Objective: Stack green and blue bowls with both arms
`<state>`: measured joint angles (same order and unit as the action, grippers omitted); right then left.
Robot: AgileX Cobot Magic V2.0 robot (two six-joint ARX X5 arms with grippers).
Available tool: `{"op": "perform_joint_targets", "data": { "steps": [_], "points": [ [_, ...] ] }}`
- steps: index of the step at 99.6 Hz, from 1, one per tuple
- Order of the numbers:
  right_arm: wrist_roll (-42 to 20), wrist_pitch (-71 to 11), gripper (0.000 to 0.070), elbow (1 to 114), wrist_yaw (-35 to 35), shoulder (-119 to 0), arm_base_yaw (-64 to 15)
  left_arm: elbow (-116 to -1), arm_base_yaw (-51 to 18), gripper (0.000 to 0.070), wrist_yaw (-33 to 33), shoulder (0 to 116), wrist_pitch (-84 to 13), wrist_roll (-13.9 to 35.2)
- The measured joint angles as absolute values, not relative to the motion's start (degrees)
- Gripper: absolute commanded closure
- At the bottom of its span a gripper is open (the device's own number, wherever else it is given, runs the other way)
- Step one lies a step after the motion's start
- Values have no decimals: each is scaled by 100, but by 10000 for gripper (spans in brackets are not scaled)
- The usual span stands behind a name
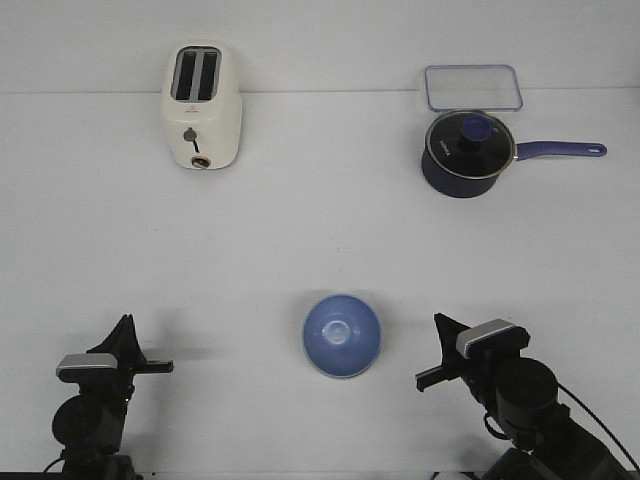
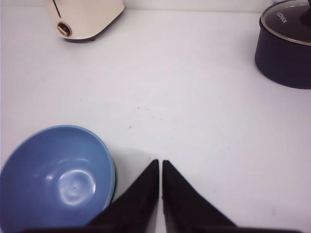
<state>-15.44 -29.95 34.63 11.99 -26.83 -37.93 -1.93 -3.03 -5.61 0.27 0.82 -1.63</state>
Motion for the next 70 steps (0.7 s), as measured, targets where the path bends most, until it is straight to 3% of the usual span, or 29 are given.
{"op": "perform_joint_targets", "data": {
  "steps": [24, 38, 58, 70],
  "points": [
    [-1249, -2965, 688, 3450, 1365, -2545, -3544, -193, -301, 685, -563, 30, 82, -163],
    [-735, -2274, 688, 2897, 923, -2010, -2353, -193, -301, 685, -563, 30, 84, -163],
    [-209, -1070, 688, 1098, 137, -764, -370, -193, -301, 685, -563, 30, 84, -163],
    [-145, -838, 688, 290, 99, -204, -27, -193, -303, 685, -563, 30, 84, -163]
  ]
}}
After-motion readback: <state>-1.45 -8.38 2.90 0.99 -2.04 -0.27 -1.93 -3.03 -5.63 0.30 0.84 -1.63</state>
